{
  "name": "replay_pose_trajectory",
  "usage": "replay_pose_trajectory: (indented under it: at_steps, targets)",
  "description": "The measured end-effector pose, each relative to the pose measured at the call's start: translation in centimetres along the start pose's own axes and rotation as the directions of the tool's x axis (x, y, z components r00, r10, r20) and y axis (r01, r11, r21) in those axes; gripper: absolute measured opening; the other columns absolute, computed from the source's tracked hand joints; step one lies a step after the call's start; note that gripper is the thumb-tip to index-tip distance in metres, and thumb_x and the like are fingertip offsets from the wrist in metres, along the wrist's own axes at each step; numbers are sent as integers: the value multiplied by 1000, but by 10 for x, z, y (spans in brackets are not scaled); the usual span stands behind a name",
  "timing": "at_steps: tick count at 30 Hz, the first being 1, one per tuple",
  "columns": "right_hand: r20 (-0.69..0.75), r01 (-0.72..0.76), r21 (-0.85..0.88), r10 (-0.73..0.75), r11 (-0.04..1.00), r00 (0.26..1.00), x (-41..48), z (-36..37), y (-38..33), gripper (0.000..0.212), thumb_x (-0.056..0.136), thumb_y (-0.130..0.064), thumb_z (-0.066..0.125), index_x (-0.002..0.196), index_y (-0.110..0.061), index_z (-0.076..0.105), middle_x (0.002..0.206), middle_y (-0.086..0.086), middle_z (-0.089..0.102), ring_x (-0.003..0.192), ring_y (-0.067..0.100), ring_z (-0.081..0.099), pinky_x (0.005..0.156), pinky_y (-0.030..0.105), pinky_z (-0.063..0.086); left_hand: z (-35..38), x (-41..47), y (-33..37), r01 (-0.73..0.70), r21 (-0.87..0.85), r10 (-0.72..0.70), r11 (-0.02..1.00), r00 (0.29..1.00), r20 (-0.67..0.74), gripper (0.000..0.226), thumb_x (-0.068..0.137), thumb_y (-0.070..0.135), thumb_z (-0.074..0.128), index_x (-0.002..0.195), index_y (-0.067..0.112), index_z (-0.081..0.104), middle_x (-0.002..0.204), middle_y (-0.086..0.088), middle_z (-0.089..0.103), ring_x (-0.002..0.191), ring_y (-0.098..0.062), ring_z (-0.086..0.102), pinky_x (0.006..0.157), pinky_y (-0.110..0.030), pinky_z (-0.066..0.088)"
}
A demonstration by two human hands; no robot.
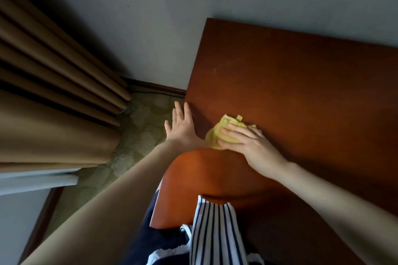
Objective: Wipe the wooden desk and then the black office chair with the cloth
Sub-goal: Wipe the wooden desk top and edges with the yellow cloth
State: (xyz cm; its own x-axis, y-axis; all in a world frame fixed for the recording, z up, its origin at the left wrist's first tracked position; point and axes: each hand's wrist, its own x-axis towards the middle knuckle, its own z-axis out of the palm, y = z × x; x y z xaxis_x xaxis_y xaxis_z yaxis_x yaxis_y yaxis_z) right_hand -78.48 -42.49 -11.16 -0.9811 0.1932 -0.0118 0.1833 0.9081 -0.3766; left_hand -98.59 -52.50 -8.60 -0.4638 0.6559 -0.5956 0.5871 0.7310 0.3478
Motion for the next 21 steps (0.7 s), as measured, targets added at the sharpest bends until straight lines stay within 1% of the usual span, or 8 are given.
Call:
replay_pose_trajectory:
  at_steps: [4, 6, 8, 10, 12, 14, 16, 21]
  targets:
    - [63, 113, -124, -106, 986, 992, -50, -8, 6, 86, 66, 15, 67, 135, -32, 51, 143, -5, 46, 136, 19, 34, 105, 46, 24, -8, 20, 11, 10, -61, -8, 998, 999, 37, 143, 58, 51, 83, 146, 15, -23, 153, -10, -28, 143, -27, -18, 115, -50, 0]
    - [115, 126, -182, -106, 975, 988, -53, -17, 13, 89, 61, 12, 76, 134, -33, 52, 142, -5, 47, 135, 20, 37, 104, 46, 30, -11, 29, 16, 33, -90, -29, 995, 999, 36, 145, 56, 51, 84, 145, 15, -25, 153, -9, -29, 144, -27, -18, 115, -50, 1]
    - [134, 95, -168, -72, 981, 988, -47, -22, 21, 89, 64, 12, 75, 135, -35, 50, 144, -6, 45, 136, 20, 35, 103, 48, 37, -12, 35, 19, 56, -94, -52, 994, 997, 52, 149, 54, 51, 85, 143, 17, -29, 153, -8, -30, 143, -27, -19, 115, -49, 1]
    - [131, 6, -99, 7, 995, 991, -37, -26, 29, 84, 73, 16, 66, 136, -37, 46, 147, -9, 37, 140, 19, 26, 104, 52, 36, -9, 38, 21, 66, -55, -61, 996, 995, 84, 153, 51, 55, 85, 140, 19, -34, 151, -8, -34, 143, -27, -21, 116, -47, 1]
    - [124, -119, -25, 121, 993, 985, -21, -31, 42, 82, 80, 19, 53, 138, -38, 43, 149, -14, 26, 142, 13, 15, 107, 54, 26, -7, 38, 17, 56, -21, -53, 998, 993, 110, 157, 48, 59, 84, 137, 21, -39, 149, -6, -37, 141, -27, -24, 116, -47, 1]
    - [120, -235, 26, 230, 972, 966, 2, -38, 58, 80, 84, 20, 42, 139, -38, 40, 151, -15, 22, 141, 6, 9, 110, 53, 19, -7, 40, 12, 37, -16, -34, 999, 990, 139, 159, 44, 64, 83, 134, 24, -42, 147, -2, -41, 141, -26, -27, 115, -48, 1]
    - [81, -320, 49, 316, 946, 945, 31, -44, 72, 75, 89, 16, 38, 141, -38, 37, 153, -11, 25, 143, 6, 9, 112, 54, 16, -7, 41, 9, 32, -10, -30, 999, 986, 163, 161, 41, 69, 80, 130, 27, -46, 146, 1, -43, 140, -26, -29, 115, -47, 0]
    - [-35, -464, 36, 465, 885, 885, 100, -51, 98, 70, 92, 14, 36, 143, -33, 36, 155, -3, 25, 145, 19, 14, 113, 51, 16, -2, 42, 11, 41, 39, -47, 998, 985, 169, 162, 37, 77, 75, 122, 27, -53, 143, 2, -45, 138, -25, -32, 115, -49, -1]
